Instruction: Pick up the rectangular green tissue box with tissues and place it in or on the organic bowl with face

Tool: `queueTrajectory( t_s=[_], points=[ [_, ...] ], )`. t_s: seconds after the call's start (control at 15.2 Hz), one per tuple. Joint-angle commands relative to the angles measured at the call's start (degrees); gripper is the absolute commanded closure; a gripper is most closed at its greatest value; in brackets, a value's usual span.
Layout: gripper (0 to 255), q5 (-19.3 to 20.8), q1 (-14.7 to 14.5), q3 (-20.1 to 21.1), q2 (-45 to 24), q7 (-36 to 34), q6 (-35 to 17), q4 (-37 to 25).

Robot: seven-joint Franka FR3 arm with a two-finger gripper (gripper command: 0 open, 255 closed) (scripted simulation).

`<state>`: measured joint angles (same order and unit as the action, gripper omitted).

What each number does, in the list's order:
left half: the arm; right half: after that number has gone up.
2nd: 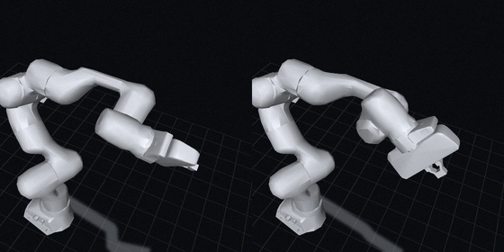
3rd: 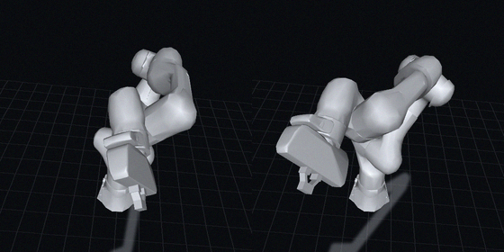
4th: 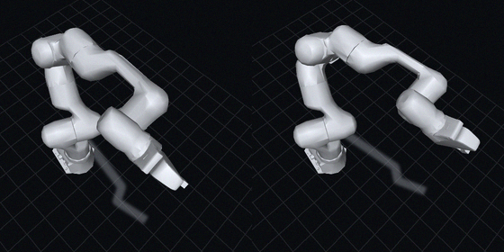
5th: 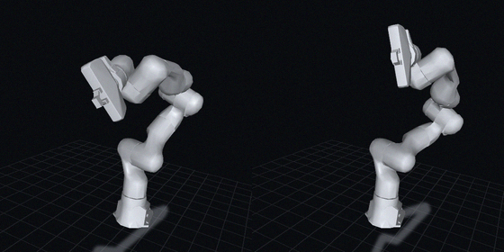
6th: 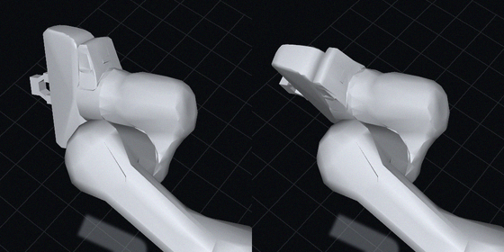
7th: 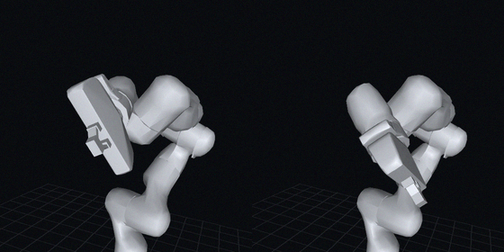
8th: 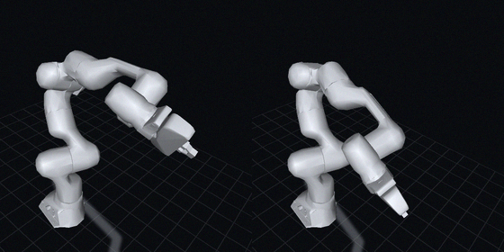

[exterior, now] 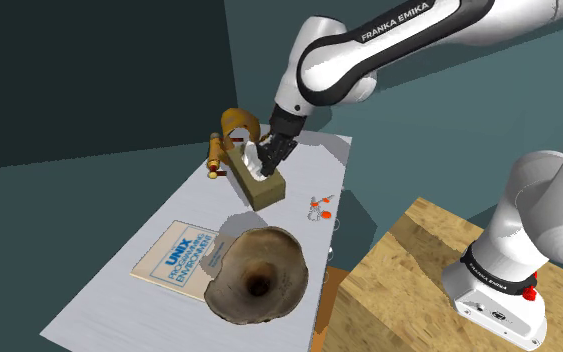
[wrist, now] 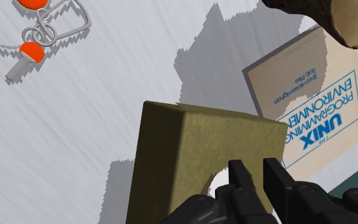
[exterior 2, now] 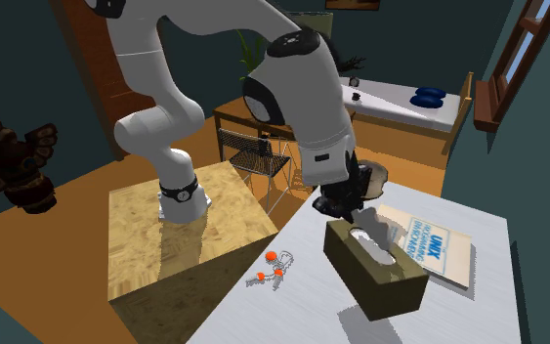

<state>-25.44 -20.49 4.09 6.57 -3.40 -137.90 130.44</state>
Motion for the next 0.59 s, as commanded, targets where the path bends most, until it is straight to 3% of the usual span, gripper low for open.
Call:
queueTrajectory(
  t_s=[0.0, 0.53],
  points=[
    [255, 0.6, 0.11, -0.01, 0.52, -0.77, 1.38, -0.93],
    [255, 2.58, 0.58, -0.15, 2.84, -3.34, 7.14, -4.65]
  ],
)
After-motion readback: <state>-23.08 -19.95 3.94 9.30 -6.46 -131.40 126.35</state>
